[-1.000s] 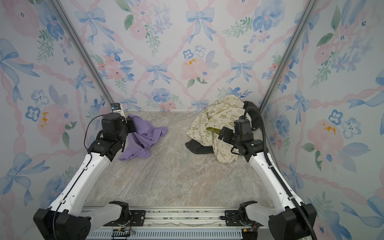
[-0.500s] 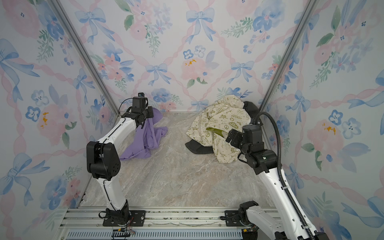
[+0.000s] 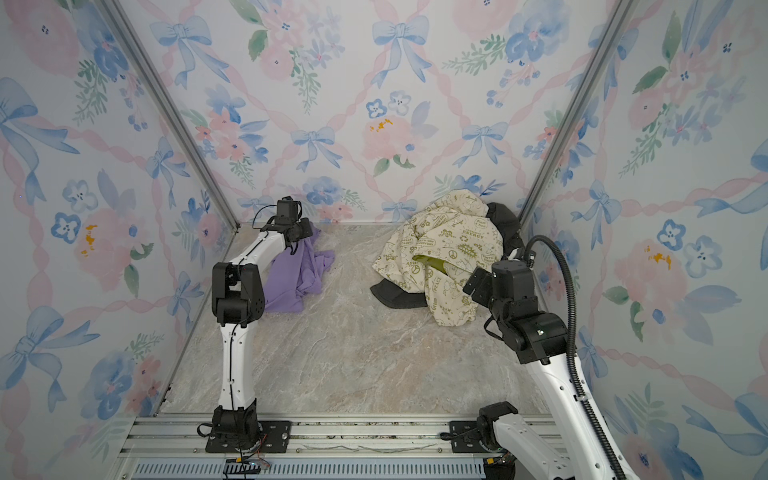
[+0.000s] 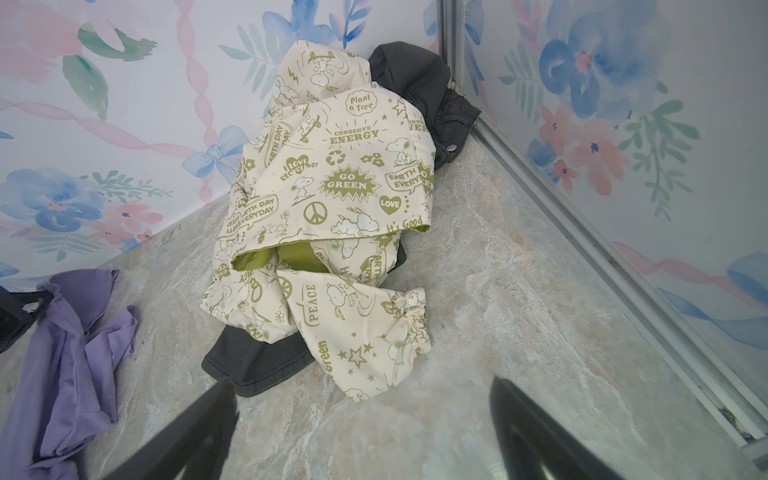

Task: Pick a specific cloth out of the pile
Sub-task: 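Lower the shirt onto the table with the left gripper and release it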

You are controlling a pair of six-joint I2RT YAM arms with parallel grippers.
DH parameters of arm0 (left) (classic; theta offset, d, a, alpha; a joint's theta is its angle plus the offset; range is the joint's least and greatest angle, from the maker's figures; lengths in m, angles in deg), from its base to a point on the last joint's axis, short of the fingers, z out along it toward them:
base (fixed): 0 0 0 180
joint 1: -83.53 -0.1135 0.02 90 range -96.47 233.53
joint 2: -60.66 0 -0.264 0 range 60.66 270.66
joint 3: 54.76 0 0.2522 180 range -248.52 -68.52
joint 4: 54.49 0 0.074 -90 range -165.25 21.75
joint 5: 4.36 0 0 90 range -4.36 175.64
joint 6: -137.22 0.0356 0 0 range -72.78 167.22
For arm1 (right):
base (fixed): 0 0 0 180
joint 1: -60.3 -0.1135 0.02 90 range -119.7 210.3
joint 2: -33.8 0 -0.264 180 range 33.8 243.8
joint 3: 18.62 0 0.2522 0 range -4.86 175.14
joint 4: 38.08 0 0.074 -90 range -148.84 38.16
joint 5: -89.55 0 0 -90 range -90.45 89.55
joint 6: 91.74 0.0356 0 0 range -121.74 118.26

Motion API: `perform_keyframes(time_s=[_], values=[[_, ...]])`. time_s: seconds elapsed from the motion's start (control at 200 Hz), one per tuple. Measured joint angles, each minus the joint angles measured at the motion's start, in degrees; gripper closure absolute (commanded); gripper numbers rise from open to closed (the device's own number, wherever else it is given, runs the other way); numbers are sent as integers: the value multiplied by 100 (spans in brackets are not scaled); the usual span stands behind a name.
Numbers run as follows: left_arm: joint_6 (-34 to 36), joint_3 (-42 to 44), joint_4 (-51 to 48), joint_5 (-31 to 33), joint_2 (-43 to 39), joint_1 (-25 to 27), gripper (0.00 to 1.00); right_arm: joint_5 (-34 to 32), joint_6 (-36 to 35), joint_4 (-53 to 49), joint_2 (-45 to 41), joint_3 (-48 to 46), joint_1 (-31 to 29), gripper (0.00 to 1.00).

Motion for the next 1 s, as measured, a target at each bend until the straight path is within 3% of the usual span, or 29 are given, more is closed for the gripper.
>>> perform_keyframes(time_s=[0.145,0.4,0.79,1.0], values=[[-129,0,-26,-227,76,-55,46,-17,74,-2,109,0,0,3],[-109,168,-59,-282,-328,-66,32,-15,105,72,223,-55,0,3],[326,2065,291,-48,-3906,57,25,11,-387,599,216,-90,0,3],[457,4417,1078,243,-5742,153,2,50,-686,741,-59,-291,0,3]])
